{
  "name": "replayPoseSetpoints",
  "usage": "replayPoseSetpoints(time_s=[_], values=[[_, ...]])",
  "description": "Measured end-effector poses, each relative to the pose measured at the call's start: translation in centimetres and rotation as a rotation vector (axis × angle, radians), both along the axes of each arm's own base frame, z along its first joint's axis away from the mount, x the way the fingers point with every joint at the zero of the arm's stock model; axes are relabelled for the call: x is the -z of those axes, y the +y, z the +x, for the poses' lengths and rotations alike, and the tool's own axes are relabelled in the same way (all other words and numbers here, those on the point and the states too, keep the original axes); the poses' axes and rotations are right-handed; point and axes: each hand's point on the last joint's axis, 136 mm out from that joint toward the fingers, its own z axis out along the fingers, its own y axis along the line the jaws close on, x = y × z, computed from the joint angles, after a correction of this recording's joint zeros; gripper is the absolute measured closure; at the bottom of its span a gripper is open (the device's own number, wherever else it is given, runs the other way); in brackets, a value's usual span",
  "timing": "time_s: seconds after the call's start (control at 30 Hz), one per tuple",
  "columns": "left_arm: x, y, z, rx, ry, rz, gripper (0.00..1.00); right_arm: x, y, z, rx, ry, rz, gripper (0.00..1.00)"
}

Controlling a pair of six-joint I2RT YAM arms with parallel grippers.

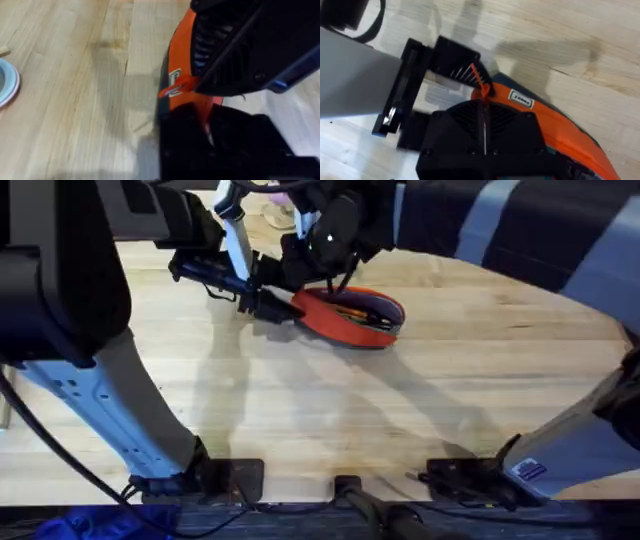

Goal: Unzip the bag, pick up the pens from the table one at a time and place them inside, then zip the bag closed.

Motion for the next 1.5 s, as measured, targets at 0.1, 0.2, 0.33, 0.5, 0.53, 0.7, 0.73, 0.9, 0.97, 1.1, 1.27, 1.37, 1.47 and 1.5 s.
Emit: replayPoseSetpoints(time_s=[0.1, 0.2, 0.33, 0.5, 0.53, 0.7, 0.73, 0.9, 0.97, 1.1, 1.27, 1.37, 1.47, 1.5], values=[[0.0, 0.0, 0.1, 0.002, -0.01, 0.001, 0.929, 0.1, -0.2, -0.1, 0.002, 0.004, -0.01, 0.972], [0.0, 0.0, 0.1, 0.002, -0.007, 0.001, 0.956, 0.3, -0.5, -0.2, 0.007, 0.004, -0.03, 0.972], [0.0, 0.0, 0.1, 0.002, -0.006, 0.001, 0.956, 0.6, -1.2, -0.5, 0.012, 0.021, -0.06, 0.97], [0.0, 0.0, 0.1, 0.003, -0.006, 0.001, 0.957, 1.0, -2.4, -0.5, 0.029, 0.05, -0.079, 0.969], [0.0, 0.0, 0.1, 0.002, -0.006, 0.0, 0.957, 1.0, -2.7, -0.5, 0.035, 0.059, -0.081, 0.969], [-0.2, -0.4, -0.1, 0.007, 0.001, -0.006, 0.957, 1.3, -4.4, -0.3, 0.062, 0.115, -0.081, 0.969], [-0.2, -0.5, -0.1, 0.01, 0.001, -0.008, 0.957, 1.4, -4.7, -0.3, 0.068, 0.126, -0.081, 0.969], [-0.4, -0.9, -0.2, 0.017, 0.004, -0.019, 0.957, 1.2, -6.2, -0.1, 0.098, 0.161, -0.072, 0.969], [-0.3, -0.7, -0.2, 0.012, 0.007, -0.014, 0.957, 0.8, -8.0, 0.0, 0.13, 0.166, -0.097, 0.97], [-0.4, -0.8, -0.1, 0.008, 0.003, -0.024, 0.957, -0.3, -10.4, 0.7, 0.188, 0.159, -0.092, 0.97], [-0.5, -0.5, 0.0, 0.0, 0.009, -0.026, 0.957, -0.2, -15.0, 1.9, 0.298, 0.172, -0.138, 0.969], [-0.5, 0.1, 0.2, -0.019, 0.01, -0.026, 0.957, -0.2, -16.8, 2.3, 0.343, 0.171, -0.16, 0.97], [-0.5, 0.9, 0.5, -0.042, 0.014, -0.027, 0.957, -0.2, -18.0, 2.7, 0.372, 0.17, -0.169, 0.969], [-0.5, 1.0, 0.6, -0.047, 0.015, -0.027, 0.957, -0.2, -18.2, 2.8, 0.379, 0.169, -0.17, 0.969]])
